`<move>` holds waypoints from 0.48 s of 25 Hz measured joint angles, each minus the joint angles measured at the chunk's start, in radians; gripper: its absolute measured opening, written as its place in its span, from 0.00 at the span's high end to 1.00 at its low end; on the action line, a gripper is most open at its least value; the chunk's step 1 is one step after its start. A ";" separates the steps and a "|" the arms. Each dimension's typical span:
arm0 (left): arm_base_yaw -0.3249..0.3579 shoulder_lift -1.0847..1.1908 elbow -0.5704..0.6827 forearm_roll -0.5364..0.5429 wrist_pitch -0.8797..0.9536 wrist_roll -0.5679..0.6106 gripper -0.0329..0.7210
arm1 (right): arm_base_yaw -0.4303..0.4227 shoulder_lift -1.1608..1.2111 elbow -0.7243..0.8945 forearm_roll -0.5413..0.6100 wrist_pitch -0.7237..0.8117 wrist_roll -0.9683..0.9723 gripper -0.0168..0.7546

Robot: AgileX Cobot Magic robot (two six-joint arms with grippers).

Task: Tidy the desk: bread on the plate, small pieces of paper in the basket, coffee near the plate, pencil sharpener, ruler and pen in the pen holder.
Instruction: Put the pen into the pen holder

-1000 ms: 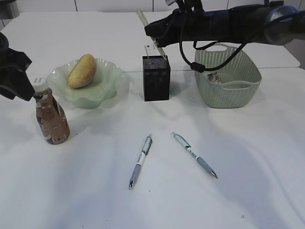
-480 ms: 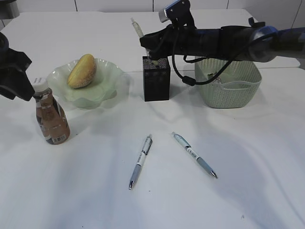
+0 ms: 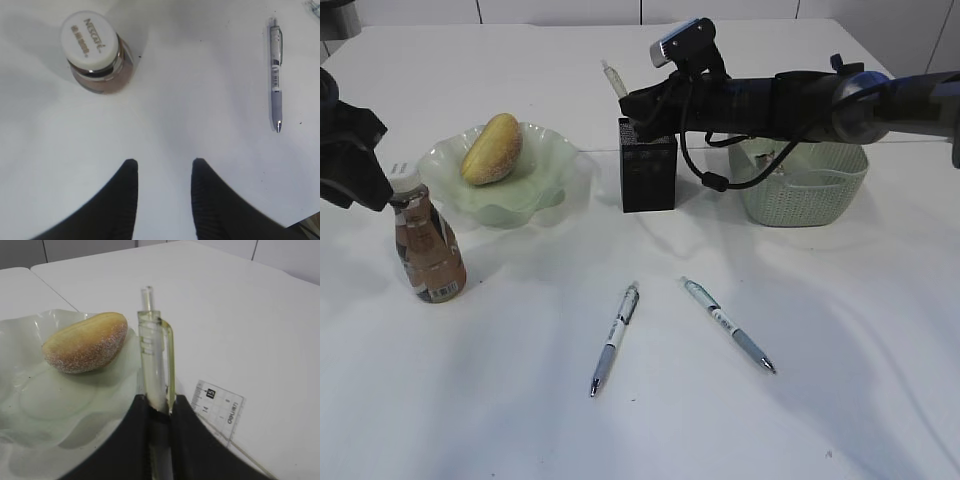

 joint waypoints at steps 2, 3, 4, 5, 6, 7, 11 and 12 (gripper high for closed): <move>0.000 0.000 0.000 0.000 0.000 0.000 0.63 | 0.000 0.002 0.000 0.000 -0.030 0.000 0.86; 0.000 0.000 0.000 0.000 0.000 0.000 0.63 | 0.000 0.002 0.000 0.000 -0.036 0.000 0.86; 0.000 0.000 0.000 0.000 0.000 0.000 0.63 | 0.000 0.002 0.000 0.000 -0.040 0.000 0.86; 0.000 0.000 0.000 0.000 0.000 0.002 0.63 | 0.000 0.002 0.000 0.000 -0.042 0.000 0.86; 0.000 0.000 0.000 0.000 0.000 0.002 0.64 | 0.000 0.002 0.000 0.000 -0.047 0.000 0.85; 0.000 0.000 0.000 0.000 -0.001 0.002 0.64 | 0.000 0.002 0.000 0.000 -0.048 0.000 0.84; 0.000 0.000 0.000 0.000 -0.005 0.002 0.64 | 0.000 0.002 0.000 -0.003 -0.053 0.000 0.64; 0.000 0.000 0.000 0.000 -0.005 0.002 0.64 | 0.000 0.002 0.000 -0.003 -0.054 0.000 0.61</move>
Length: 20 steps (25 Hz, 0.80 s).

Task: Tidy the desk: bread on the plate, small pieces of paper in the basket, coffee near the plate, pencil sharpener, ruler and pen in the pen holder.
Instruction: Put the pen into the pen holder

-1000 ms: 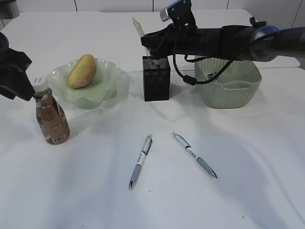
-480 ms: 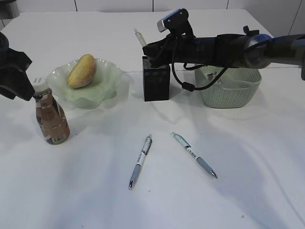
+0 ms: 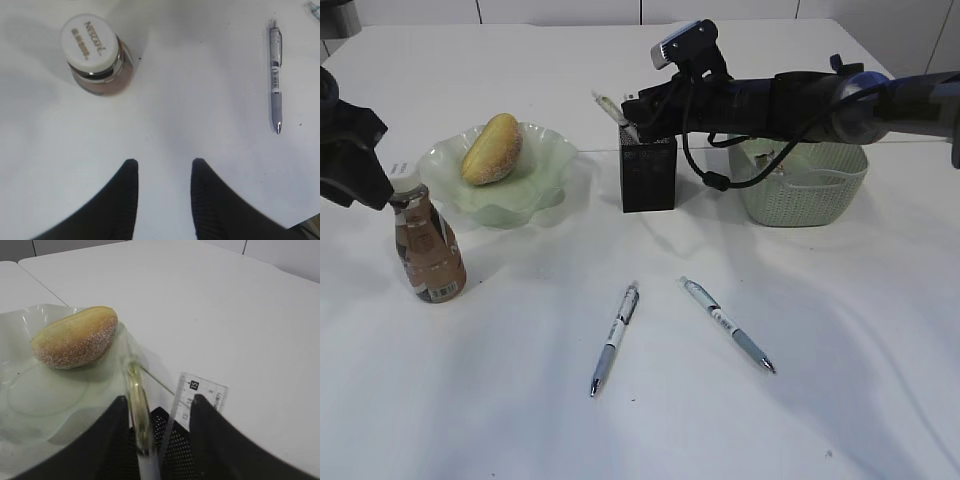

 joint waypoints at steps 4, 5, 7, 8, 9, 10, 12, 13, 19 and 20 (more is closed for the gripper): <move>0.000 0.000 0.000 0.000 -0.003 0.000 0.64 | 0.000 0.000 0.000 0.000 -0.006 0.002 0.48; 0.000 0.000 0.000 0.000 -0.005 0.000 0.64 | 0.000 0.000 0.000 0.000 -0.006 0.002 0.48; 0.000 0.000 0.000 0.000 -0.007 0.000 0.64 | 0.000 -0.002 0.000 -0.001 -0.021 0.002 0.46; 0.000 0.000 0.000 0.000 -0.008 0.000 0.64 | 0.000 -0.006 0.000 -0.005 -0.027 0.002 0.46; 0.000 0.000 0.000 0.000 -0.010 0.000 0.64 | 0.000 -0.016 0.000 -0.017 -0.034 0.012 0.46; 0.000 0.000 0.000 0.000 -0.010 0.000 0.64 | 0.000 -0.028 0.000 -0.041 -0.041 0.034 0.46; 0.000 0.000 0.000 0.000 -0.010 0.000 0.64 | 0.000 -0.061 0.000 -0.111 -0.056 0.111 0.45; 0.000 0.000 0.000 0.000 -0.010 0.000 0.64 | 0.000 -0.085 0.000 -0.175 -0.062 0.181 0.45; 0.000 0.000 0.000 0.000 -0.010 0.000 0.64 | 0.000 -0.163 0.000 -0.500 -0.033 0.493 0.45; 0.000 0.000 0.000 0.000 -0.010 0.000 0.64 | 0.000 -0.201 0.000 -0.742 0.069 0.655 0.48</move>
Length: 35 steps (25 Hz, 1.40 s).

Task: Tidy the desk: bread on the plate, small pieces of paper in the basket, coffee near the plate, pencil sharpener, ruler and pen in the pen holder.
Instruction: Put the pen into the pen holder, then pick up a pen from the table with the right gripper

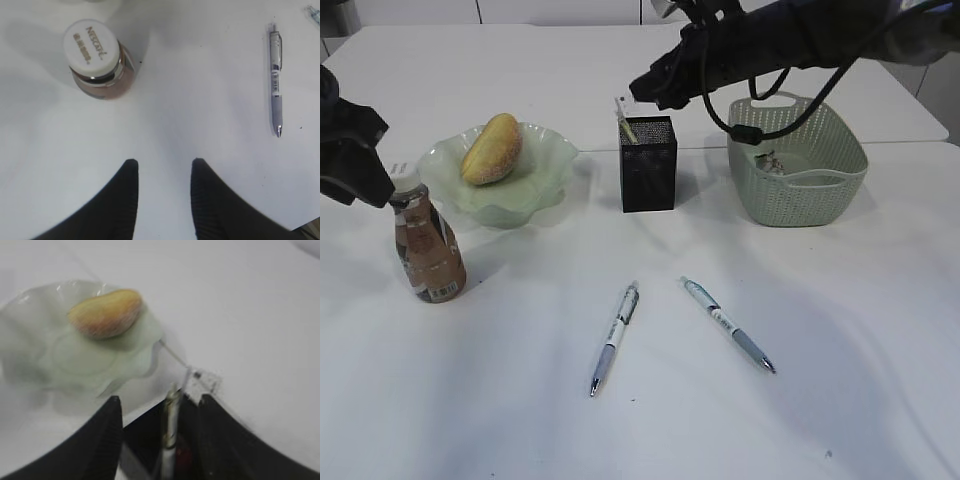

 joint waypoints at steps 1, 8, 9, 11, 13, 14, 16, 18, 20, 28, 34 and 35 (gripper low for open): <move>0.000 0.000 0.000 0.000 0.000 0.000 0.64 | 0.000 -0.015 0.000 -0.092 0.066 0.063 0.49; 0.000 0.000 0.000 0.000 0.004 0.000 0.64 | 0.000 -0.098 0.000 -0.424 0.409 0.444 0.52; 0.000 0.000 0.000 0.000 0.011 0.000 0.64 | 0.000 -0.110 0.000 -0.484 0.465 0.513 0.52; 0.000 0.000 0.000 0.000 0.024 0.000 0.64 | 0.000 -0.130 0.000 -0.574 0.539 0.662 0.52; 0.000 0.000 0.000 0.000 0.029 0.000 0.64 | 0.000 -0.144 -0.001 -0.656 0.576 0.794 0.52; 0.000 0.000 0.000 0.000 0.033 0.000 0.64 | 0.000 -0.155 -0.001 -0.724 0.594 0.906 0.52; 0.000 0.000 0.000 0.000 0.043 0.000 0.64 | 0.000 -0.169 -0.002 -0.800 0.604 1.052 0.52; 0.000 0.000 0.000 0.000 0.048 0.000 0.64 | 0.000 -0.182 -0.011 -0.881 0.606 1.177 0.52; 0.000 0.000 0.000 -0.001 0.057 0.000 0.64 | 0.000 -0.193 -0.015 -0.935 0.606 1.279 0.52; 0.000 0.000 0.000 -0.035 0.103 0.000 0.64 | 0.000 -0.308 -0.015 -0.953 0.619 1.405 0.52; 0.000 0.000 0.000 -0.037 0.137 0.000 0.64 | 0.010 -0.385 -0.002 -0.913 0.624 1.394 0.52; 0.000 0.000 0.000 -0.037 0.146 0.000 0.64 | 0.020 -0.411 0.023 -0.913 0.624 1.380 0.52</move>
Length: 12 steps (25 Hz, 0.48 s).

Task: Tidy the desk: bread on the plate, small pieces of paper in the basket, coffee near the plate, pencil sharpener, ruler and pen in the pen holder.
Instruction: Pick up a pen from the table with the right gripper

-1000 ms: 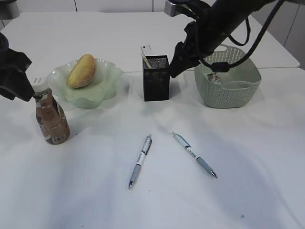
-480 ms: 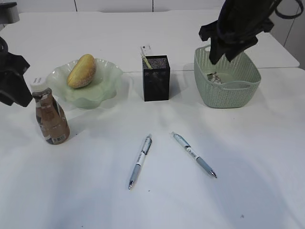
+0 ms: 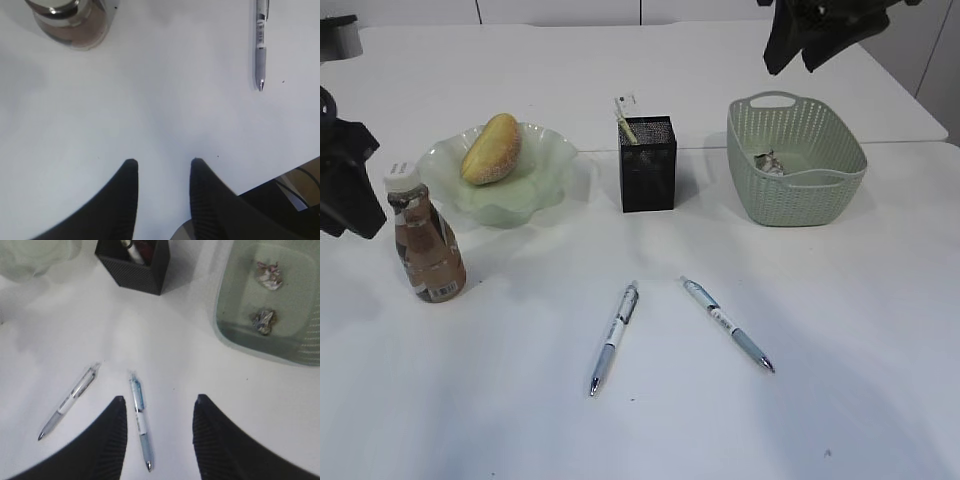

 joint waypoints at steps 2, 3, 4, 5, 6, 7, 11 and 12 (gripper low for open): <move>0.000 0.000 0.000 0.000 0.007 0.000 0.64 | 0.025 -0.035 0.049 0.000 0.000 -0.007 0.52; 0.000 0.000 0.000 0.000 0.009 0.000 0.64 | 0.042 -0.058 0.082 0.000 0.000 -0.011 0.52; 0.000 0.000 0.000 0.000 0.009 0.000 0.64 | 0.051 -0.070 0.100 0.000 0.000 -0.011 0.52; 0.000 0.000 0.000 0.000 0.009 0.000 0.64 | 0.074 -0.095 0.142 0.000 0.002 -0.011 0.52; 0.000 0.000 0.000 0.000 0.009 0.000 0.63 | 0.089 -0.109 0.171 0.000 0.002 -0.011 0.52; 0.000 0.000 0.000 0.000 0.009 0.000 0.63 | 0.122 -0.136 0.218 -0.007 0.002 -0.011 0.52; 0.000 0.000 0.000 0.000 0.009 0.000 0.63 | 0.194 -0.162 0.325 -0.049 0.002 -0.011 0.52; 0.000 0.000 0.000 0.000 0.009 0.000 0.63 | 0.214 -0.160 0.365 -0.062 0.002 -0.001 0.52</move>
